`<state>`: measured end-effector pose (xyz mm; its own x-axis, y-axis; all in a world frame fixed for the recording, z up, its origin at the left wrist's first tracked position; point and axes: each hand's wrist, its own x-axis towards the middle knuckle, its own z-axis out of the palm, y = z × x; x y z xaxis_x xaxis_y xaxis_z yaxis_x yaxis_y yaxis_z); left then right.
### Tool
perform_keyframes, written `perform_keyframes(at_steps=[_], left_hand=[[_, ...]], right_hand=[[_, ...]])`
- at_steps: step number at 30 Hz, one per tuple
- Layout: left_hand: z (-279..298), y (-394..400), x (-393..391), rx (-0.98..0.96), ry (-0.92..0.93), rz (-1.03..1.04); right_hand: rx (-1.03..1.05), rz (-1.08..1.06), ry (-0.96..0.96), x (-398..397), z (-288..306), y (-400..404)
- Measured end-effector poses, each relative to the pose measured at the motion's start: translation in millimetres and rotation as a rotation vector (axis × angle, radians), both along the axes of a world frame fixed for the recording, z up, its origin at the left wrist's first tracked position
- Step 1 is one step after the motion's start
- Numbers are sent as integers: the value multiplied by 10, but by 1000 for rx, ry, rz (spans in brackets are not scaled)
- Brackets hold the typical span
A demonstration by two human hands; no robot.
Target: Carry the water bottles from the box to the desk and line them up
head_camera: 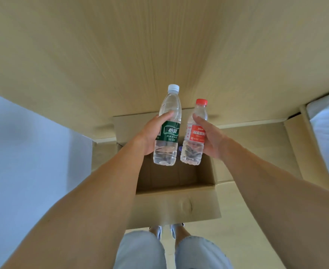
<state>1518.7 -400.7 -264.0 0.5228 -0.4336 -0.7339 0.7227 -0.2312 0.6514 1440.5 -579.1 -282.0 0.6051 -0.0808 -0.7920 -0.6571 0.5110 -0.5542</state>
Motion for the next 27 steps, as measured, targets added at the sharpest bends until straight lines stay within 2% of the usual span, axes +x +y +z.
perform_keyframes(at_steps=[5,10,15,22,27], left_hand=[[633,-28,-126,-49,-52,-8],[1006,-48,-144,-91,-32,-23],[1298,-151,-114,-84,-54,-81],[1523,-354,-258,-204,-59,-214],[1573,-509,-464,-233,-1,-355]], right_hand=[[48,-50,-80,-198,652,-50],[99,-91,-134,-365,1135,-78],[151,-151,-217,-514,1382,-55],[-142,-266,-216,-827,1562,-38],[-22,-418,-186,-1202,1635,-38]])
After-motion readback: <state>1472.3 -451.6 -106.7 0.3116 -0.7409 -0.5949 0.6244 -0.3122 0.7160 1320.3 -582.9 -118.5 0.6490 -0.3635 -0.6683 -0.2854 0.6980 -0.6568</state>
